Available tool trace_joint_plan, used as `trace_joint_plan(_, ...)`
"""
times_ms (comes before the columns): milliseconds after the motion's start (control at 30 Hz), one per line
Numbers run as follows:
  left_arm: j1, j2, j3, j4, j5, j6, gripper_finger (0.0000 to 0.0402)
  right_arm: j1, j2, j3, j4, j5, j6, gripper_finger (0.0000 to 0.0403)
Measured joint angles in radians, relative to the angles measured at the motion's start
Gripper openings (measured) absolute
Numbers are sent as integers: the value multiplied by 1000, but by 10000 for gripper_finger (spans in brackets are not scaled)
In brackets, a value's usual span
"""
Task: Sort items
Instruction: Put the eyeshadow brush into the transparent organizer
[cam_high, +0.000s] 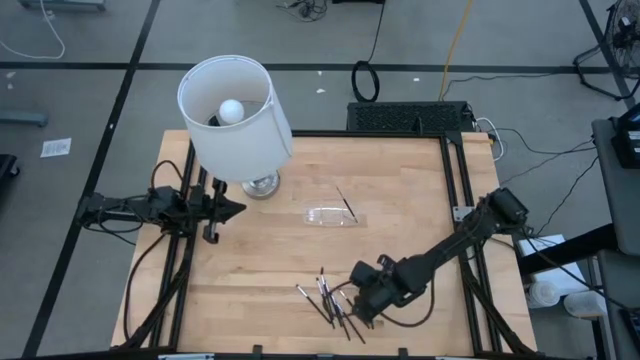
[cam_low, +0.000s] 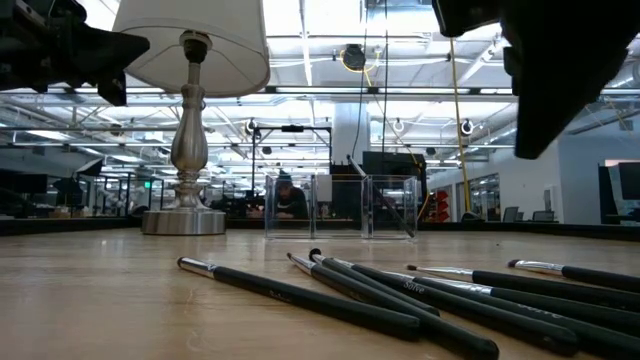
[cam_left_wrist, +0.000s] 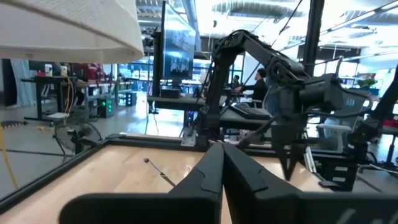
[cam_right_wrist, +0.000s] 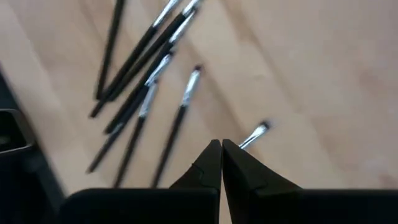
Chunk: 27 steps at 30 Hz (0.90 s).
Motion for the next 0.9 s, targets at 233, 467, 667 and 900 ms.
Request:
trace_joint_plan(233,0,0,0,-2,-10,35,40,34,1,0,14,-61,167,2)
trace_joint_plan(467,0,0,0,-3,-10,21,42,41,1,-3,-23,-7,154,8)
trace_joint_plan(667,0,0,0,-4,-10,7,42,20,1,-51,41,-43,147,44)
trace_joint_plan(900,0,0,0,-18,-10,8,42,-5,1,-112,68,-87,191,146)
